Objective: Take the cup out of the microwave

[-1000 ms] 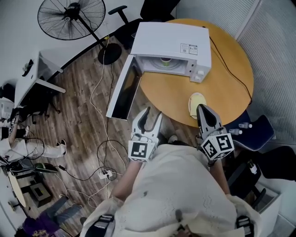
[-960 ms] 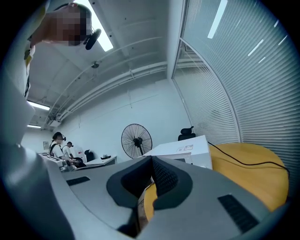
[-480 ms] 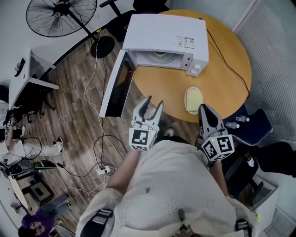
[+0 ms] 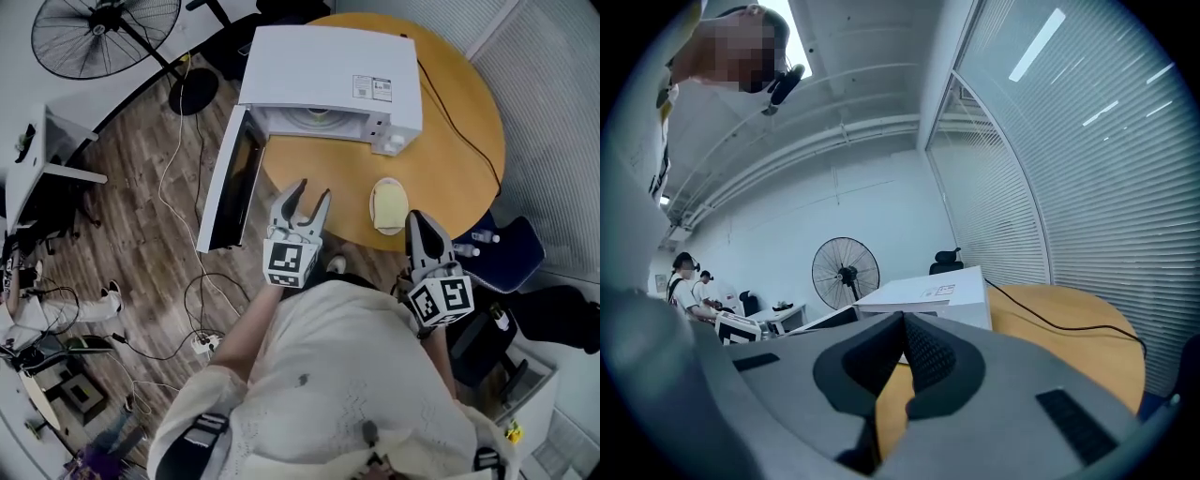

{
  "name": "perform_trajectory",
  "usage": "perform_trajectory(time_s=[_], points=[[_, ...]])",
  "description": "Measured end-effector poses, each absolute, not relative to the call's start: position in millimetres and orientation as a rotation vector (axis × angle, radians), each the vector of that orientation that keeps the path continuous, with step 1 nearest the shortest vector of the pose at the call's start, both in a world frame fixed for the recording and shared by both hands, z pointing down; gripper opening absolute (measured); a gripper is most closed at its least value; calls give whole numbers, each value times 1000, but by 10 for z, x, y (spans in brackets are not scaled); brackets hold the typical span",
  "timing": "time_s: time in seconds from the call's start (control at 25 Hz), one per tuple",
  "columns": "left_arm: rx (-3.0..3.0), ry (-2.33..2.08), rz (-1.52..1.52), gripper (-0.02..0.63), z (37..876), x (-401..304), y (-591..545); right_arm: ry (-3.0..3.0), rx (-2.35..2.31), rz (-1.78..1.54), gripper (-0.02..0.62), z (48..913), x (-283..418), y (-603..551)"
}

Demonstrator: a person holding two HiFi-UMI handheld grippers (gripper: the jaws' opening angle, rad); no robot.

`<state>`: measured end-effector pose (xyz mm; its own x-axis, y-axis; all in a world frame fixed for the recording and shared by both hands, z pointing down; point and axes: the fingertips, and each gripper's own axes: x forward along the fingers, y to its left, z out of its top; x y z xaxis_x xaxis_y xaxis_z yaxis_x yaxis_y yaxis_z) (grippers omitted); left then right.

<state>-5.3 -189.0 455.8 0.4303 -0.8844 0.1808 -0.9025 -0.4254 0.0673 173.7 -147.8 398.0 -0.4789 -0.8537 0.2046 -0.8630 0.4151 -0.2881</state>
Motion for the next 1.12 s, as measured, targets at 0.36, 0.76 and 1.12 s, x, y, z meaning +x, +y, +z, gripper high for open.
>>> perform_trajectory(time_s=[0.36, 0.76, 1.12], points=[[2506, -1565, 221, 202, 4829, -146, -2419, -2575, 1629, 563, 8, 4038, 1624, -1760], [2489, -1537, 233, 204, 5003, -141, -2923, -2516, 1710, 599, 9, 4119, 1612, -1959], [2423, -1548, 279, 213, 5311, -162, -3353, -2477, 1774, 647, 9, 4216, 1588, -2106]])
